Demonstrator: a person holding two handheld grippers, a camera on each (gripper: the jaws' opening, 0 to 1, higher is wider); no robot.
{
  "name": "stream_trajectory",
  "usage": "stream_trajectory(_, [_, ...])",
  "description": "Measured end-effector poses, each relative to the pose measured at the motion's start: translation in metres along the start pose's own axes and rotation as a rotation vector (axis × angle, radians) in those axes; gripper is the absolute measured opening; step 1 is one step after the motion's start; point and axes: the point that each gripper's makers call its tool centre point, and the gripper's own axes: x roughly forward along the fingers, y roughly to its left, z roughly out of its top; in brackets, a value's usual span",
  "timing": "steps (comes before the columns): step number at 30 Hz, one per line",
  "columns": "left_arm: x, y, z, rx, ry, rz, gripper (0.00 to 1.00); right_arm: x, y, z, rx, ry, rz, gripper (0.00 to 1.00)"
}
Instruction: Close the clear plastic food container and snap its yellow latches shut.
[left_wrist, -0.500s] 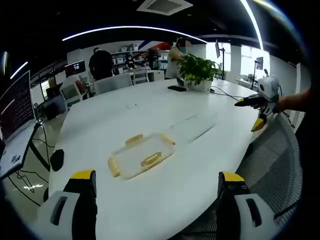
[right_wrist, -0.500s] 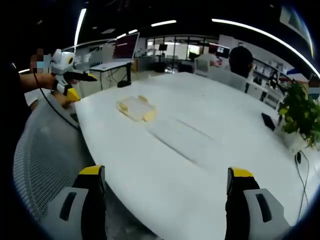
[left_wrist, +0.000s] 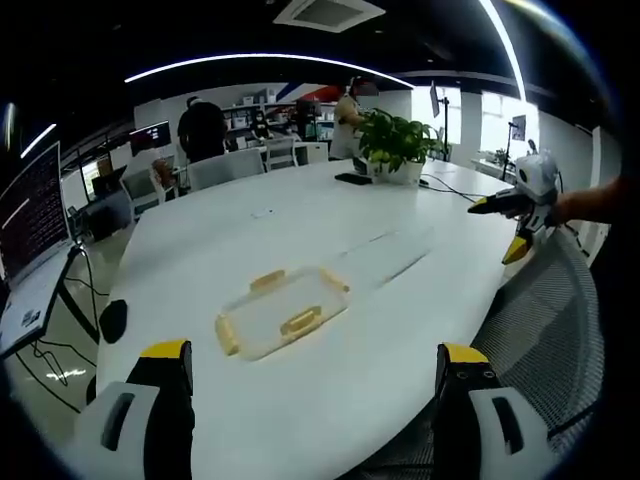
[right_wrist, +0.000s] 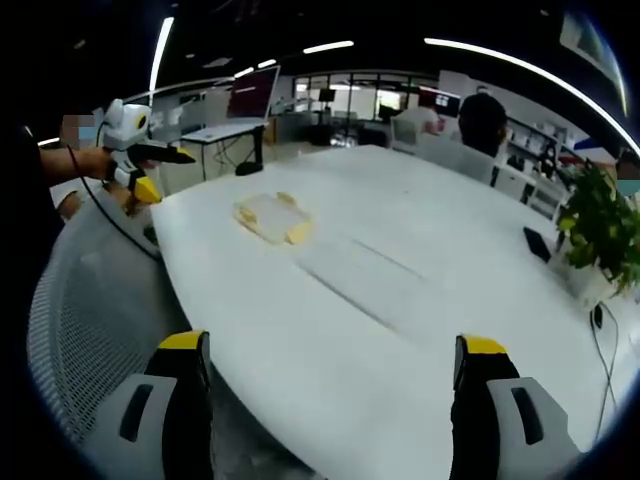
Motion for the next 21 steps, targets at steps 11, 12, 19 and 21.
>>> stream_trajectory(11, [0.0003,-0.0009,-0.0003,0.0,-0.002,-0.004,0.99,-0.0015,-0.0012,0.0013,0.002,-0.001,-0.001,0.99])
stream_trajectory(12, [0.0001,-0.0009,-0.0002,0.0,-0.001,-0.004,0.99,-0.0015,-0.0012,0.0015,0.002,-0.001,-0.001,0.99])
stream_trajectory(19, [-0.001,0.0007,-0.0001,0.002,0.0,-0.003,0.99,-0.0005,-0.001,0.0042,-0.007,-0.011,0.005,0.99])
stream_trajectory(21, [-0.0012,0.001,-0.0001,0.001,0.0,-0.003,0.99,-0.0005,-0.0011,0.0039,-0.007,-0.007,0.006,0.99])
